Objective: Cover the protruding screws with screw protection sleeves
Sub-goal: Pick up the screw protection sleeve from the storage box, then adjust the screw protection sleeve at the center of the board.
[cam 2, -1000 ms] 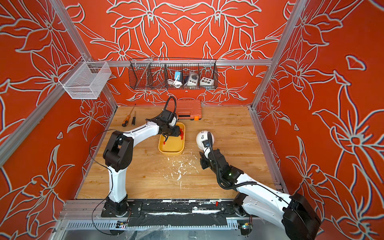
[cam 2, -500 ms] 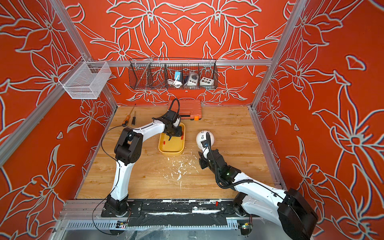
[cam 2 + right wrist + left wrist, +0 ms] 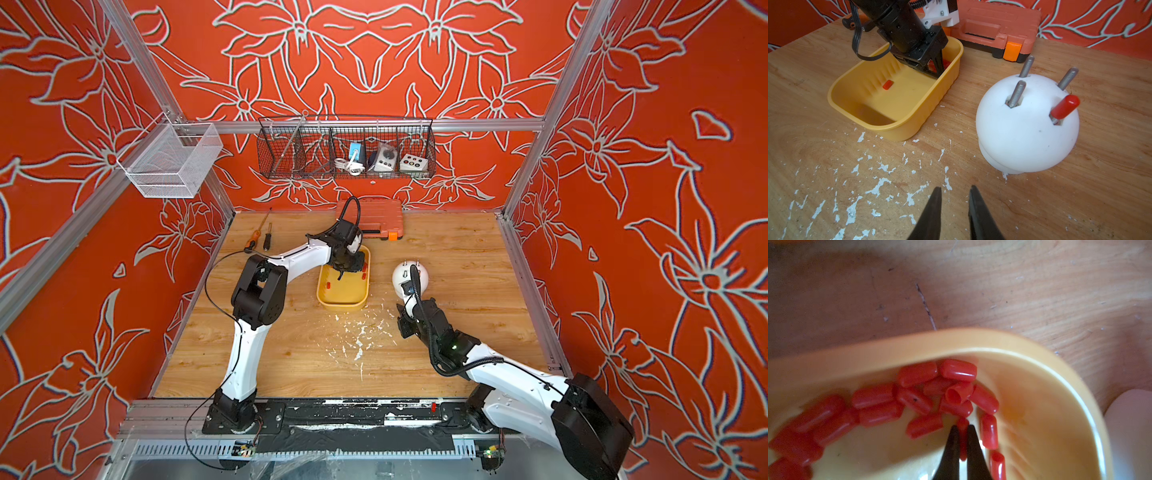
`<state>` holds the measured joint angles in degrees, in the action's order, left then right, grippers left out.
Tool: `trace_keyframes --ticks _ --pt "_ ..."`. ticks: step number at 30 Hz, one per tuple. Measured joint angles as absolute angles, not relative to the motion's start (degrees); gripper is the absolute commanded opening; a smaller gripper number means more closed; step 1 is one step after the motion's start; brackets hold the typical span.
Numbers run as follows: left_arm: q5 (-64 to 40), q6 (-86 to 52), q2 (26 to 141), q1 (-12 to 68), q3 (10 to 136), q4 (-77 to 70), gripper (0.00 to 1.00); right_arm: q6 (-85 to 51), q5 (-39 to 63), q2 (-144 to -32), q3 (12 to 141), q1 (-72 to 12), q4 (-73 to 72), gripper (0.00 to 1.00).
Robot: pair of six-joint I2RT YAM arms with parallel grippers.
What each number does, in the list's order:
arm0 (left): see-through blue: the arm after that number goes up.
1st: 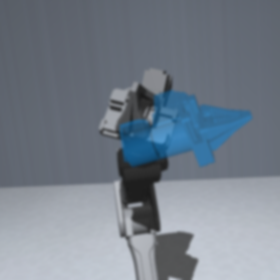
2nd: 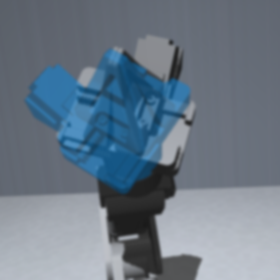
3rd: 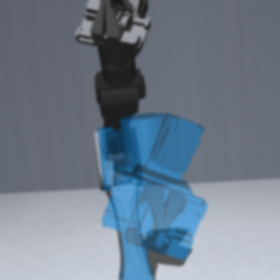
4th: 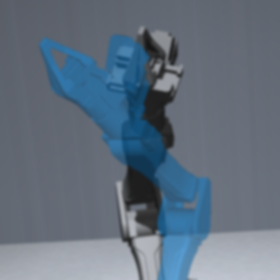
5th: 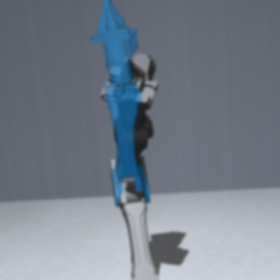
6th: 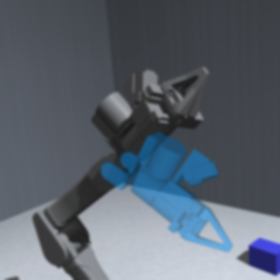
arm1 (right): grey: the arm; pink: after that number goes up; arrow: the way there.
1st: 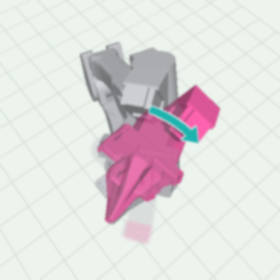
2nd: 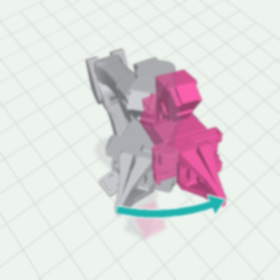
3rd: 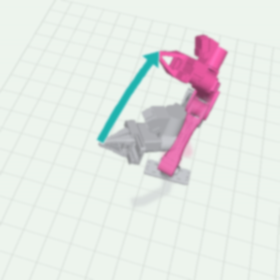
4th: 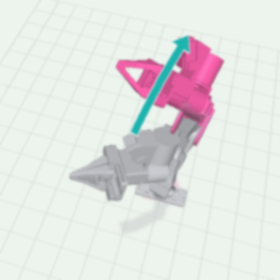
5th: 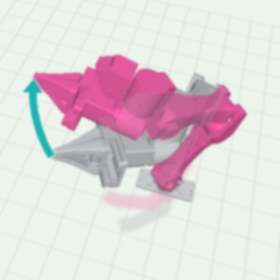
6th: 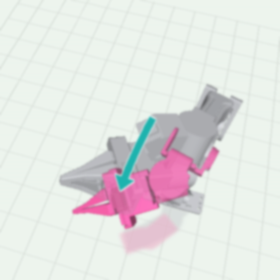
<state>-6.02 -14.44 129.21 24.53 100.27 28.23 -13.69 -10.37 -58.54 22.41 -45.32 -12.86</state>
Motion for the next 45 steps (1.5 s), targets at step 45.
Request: trace_keyframes --ticks 45 --pt "-42.17 -11.84 40.66 29.80 10.94 -36.38 0.00 -23.94 41.71 -63.20 24.80 -44.88 -26.70 0.31"
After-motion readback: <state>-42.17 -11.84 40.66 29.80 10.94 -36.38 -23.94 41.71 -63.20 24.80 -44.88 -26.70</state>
